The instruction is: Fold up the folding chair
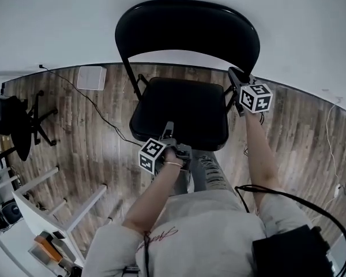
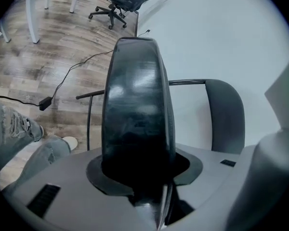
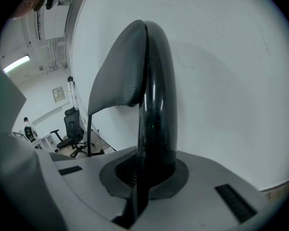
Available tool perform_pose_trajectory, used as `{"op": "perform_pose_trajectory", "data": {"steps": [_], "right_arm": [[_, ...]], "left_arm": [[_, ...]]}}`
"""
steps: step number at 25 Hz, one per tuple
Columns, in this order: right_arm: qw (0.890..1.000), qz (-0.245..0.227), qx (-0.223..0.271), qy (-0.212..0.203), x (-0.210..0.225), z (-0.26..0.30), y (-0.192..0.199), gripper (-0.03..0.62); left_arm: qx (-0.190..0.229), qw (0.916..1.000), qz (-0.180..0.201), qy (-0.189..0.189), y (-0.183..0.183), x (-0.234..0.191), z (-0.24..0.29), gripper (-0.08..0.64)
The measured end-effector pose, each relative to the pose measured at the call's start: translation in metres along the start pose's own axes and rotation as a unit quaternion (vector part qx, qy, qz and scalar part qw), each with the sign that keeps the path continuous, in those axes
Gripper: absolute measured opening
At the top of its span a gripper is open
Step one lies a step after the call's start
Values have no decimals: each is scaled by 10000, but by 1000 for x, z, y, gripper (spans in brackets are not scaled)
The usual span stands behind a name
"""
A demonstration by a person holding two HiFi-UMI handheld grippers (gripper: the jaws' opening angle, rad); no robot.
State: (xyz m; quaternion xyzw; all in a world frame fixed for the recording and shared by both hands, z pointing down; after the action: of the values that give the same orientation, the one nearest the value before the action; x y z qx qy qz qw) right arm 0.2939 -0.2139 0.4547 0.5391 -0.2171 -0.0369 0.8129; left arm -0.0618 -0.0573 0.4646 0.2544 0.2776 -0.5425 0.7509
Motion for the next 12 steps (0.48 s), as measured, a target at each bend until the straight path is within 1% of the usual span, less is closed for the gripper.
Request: {"op": "perform_pose_trajectory", "data": {"steps": [6,8,9,12], "right_arm": [[9995,-241,204,-23,-9,0,-17,14],[9991,-322,289,-46,-10,0,-23,14],[9989,-343,321,-67,-8,1,-26,14],[9987,-317,374,-148,-3,2,-29,14]], "left_arm": [[-81,9995,-16,298,-6,59,10,161],[-84,9994,-35,346,-5,83,18,142],[-70,9995,-34,302,-5,95,24,140],[-26,10000,29,-1,-4,127,42,140]]}}
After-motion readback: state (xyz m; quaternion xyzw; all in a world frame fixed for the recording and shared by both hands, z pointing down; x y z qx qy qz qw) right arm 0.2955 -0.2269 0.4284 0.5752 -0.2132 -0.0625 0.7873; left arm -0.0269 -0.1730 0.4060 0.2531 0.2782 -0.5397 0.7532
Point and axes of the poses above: the fingertips, and each gripper's own axes: z forward along the fingers, x to its right, y out of its underside, the point moved 10 cm from there along -z, backward along the fingers, and after that the axes turned 10 degrees about x, right-handed, at the moved point
